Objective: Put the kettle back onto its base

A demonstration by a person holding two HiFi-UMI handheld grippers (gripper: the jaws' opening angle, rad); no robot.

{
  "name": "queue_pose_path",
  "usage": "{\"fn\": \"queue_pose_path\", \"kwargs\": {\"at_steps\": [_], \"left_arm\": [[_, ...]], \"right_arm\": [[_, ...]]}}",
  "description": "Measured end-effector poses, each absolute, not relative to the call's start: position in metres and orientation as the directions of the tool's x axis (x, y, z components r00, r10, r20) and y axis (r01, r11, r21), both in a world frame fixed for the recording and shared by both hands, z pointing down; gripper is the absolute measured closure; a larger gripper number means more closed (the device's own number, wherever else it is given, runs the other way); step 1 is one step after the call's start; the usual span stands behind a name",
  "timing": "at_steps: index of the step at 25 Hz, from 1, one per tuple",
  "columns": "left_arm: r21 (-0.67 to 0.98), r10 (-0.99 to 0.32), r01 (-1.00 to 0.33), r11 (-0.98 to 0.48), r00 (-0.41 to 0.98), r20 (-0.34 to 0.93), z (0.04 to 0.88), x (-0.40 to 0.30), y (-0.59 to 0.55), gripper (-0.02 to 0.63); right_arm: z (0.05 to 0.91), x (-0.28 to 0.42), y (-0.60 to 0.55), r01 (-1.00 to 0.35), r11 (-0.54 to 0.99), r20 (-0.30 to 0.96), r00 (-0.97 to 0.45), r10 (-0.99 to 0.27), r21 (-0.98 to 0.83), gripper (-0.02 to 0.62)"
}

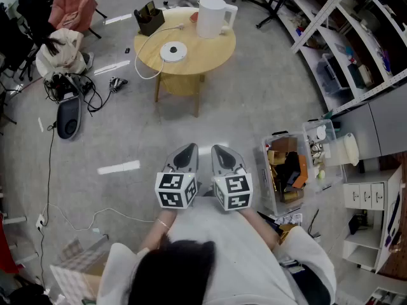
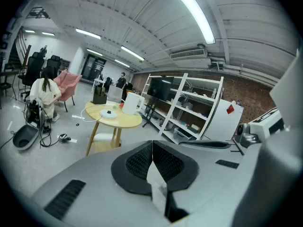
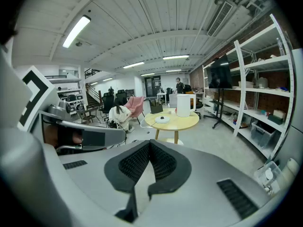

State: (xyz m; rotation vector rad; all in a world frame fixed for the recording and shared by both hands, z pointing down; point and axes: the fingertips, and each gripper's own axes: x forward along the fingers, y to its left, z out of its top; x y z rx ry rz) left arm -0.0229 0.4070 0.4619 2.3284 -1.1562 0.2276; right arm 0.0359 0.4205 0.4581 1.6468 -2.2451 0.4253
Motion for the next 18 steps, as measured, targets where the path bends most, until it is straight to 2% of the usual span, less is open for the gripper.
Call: {"fn": "queue_pose_path", "kwargs": {"at_steps": [18], "left_arm": [[0.391,-0.678,-0.765,-0.512,0.639,0.364,0.46,-0.043,0.383,0.58]], "right_arm": [[0.46,0.018,0.397,-0.956,0.272,0.409,-0.293,-0.864,-0.111,0.568]]}}
